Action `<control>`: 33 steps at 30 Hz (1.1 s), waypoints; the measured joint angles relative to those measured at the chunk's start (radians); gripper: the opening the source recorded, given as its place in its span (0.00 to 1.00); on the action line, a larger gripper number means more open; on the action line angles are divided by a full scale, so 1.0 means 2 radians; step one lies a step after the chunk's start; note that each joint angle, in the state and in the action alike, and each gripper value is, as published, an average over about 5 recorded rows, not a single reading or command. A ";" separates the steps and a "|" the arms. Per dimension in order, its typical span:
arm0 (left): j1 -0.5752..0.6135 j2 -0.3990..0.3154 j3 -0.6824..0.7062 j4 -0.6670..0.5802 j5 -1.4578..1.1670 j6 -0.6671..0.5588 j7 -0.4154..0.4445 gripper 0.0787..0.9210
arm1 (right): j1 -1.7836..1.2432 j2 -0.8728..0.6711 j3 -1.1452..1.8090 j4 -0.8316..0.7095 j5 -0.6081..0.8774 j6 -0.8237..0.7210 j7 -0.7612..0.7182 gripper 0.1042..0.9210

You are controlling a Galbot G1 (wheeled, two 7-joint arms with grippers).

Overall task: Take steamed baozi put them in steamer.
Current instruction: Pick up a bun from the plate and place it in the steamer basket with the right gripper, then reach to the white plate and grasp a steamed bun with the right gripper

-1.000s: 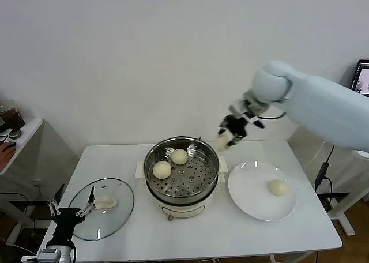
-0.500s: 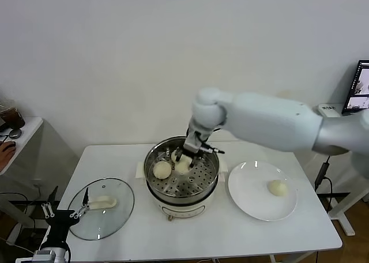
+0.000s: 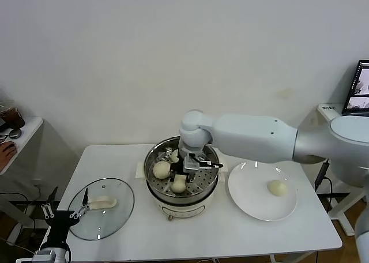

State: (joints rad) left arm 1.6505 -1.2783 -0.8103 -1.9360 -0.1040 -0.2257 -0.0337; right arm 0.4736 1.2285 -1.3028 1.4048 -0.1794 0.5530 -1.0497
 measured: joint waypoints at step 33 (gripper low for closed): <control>-0.010 0.008 0.017 0.001 0.001 0.000 0.000 0.88 | 0.042 -0.135 0.081 -0.007 0.084 -0.091 0.014 0.88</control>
State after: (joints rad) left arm 1.6315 -1.2620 -0.7768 -1.9338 -0.1014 -0.2265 -0.0330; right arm 0.5581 0.9581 -1.1416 1.3911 -0.0110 0.3716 -1.0220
